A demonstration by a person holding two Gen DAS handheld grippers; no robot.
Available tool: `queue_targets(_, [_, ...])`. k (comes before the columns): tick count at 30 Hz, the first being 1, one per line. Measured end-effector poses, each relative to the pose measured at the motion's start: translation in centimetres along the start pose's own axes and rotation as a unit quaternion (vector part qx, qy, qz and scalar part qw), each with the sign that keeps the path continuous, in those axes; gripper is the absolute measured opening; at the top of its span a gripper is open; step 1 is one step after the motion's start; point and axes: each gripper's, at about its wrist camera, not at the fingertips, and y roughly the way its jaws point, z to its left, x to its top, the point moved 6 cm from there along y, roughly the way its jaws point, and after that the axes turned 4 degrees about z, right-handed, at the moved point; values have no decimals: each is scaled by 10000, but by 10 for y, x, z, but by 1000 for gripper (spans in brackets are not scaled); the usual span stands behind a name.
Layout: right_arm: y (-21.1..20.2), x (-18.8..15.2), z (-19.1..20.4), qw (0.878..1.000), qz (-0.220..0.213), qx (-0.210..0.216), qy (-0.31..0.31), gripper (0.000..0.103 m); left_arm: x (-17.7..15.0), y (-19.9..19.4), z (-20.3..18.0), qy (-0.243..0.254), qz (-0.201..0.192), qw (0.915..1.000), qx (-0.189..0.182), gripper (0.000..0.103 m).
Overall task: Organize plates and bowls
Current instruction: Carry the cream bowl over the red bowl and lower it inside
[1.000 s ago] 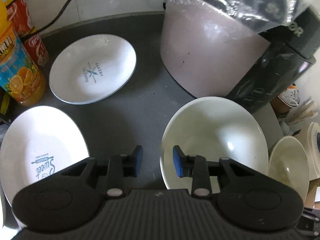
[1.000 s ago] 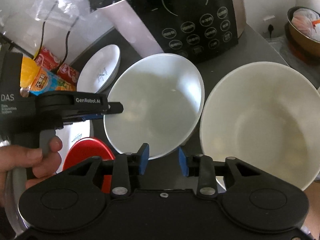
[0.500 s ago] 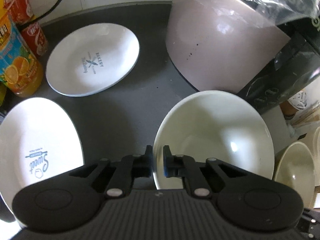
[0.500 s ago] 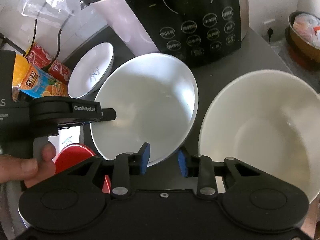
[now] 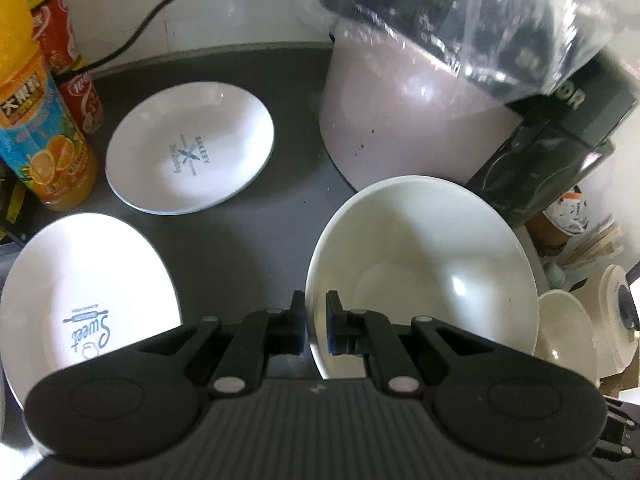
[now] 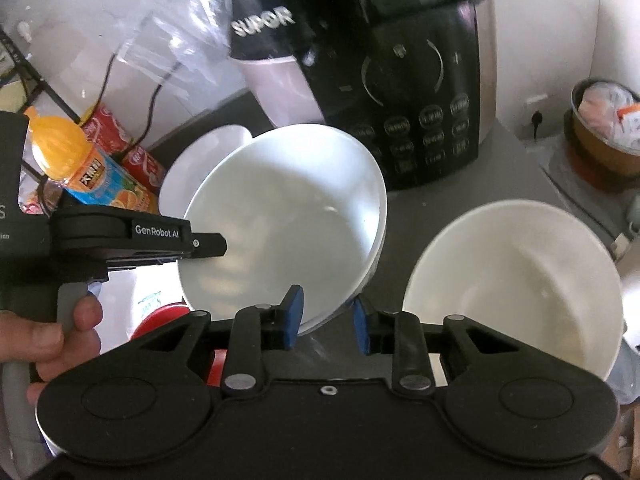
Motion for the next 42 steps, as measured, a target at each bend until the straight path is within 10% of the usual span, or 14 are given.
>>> queue_targets(16, [-45,-3,52,9959,-558,-91,-711,26,-9,-67,23,-206,-434,9986,-209,8])
queue_targets(42, [-50,-78,101,9962,-191,-265,-805,25,-86,-97,80,-211,-150,9994,-239,9])
